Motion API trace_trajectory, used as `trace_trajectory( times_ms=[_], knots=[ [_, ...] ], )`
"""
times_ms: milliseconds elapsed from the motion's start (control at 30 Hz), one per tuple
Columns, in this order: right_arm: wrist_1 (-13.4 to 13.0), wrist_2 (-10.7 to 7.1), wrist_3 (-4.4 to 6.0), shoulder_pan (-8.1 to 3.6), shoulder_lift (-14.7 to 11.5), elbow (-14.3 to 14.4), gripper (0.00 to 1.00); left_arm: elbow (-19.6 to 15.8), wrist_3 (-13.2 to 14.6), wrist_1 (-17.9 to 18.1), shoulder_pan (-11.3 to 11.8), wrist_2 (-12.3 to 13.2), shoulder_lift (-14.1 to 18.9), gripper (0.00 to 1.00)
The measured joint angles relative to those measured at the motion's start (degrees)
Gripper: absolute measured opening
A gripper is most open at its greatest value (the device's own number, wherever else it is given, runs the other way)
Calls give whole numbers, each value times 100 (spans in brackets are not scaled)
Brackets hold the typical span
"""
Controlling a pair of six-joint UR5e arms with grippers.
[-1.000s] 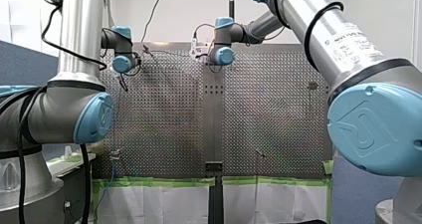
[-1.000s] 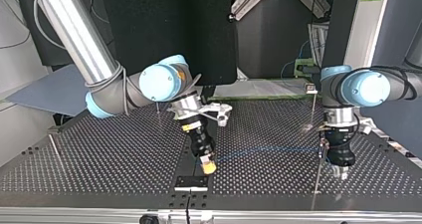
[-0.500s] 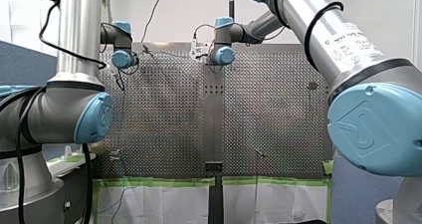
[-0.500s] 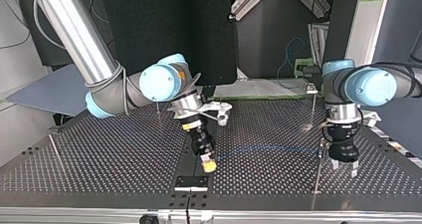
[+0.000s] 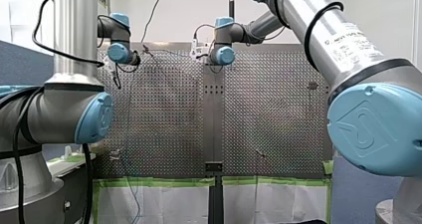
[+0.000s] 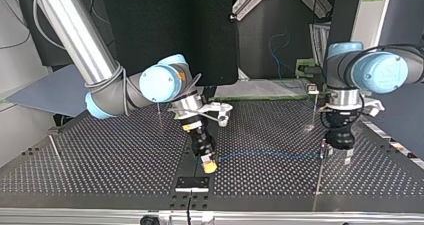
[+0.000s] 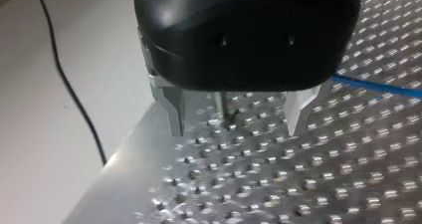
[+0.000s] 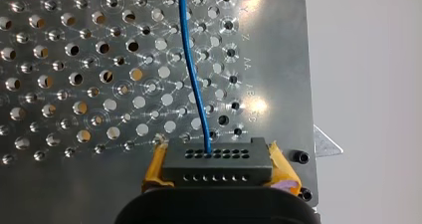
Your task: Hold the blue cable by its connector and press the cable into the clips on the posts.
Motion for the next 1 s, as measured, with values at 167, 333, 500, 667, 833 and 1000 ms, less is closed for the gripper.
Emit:
trace_trajectory(
  times_ms=[167, 333, 500, 667, 833, 1000],
  knots=[
    [0, 0, 0, -3, 1, 0, 0, -270, 109, -269, -40, 31, 228, 98],
    [-2, 4, 0, -5, 1, 0, 0, -557, -49, -560, -61, 98, 511, 98],
    [0, 1, -1, -6, 0, 0, 0, -766, -107, -822, -74, 125, 775, 98],
    [49, 0, 0, -4, 2, 0, 0, -799, -7, -1062, -81, 91, 1015, 98],
    [116, 20, -7, -5, 2, 2, 0, -749, 208, -1236, -92, 96, 1248, 98],
    [196, 74, -16, -6, 6, 8, 0, -669, 486, -1295, -125, 97, 1422, 98]
  ],
)
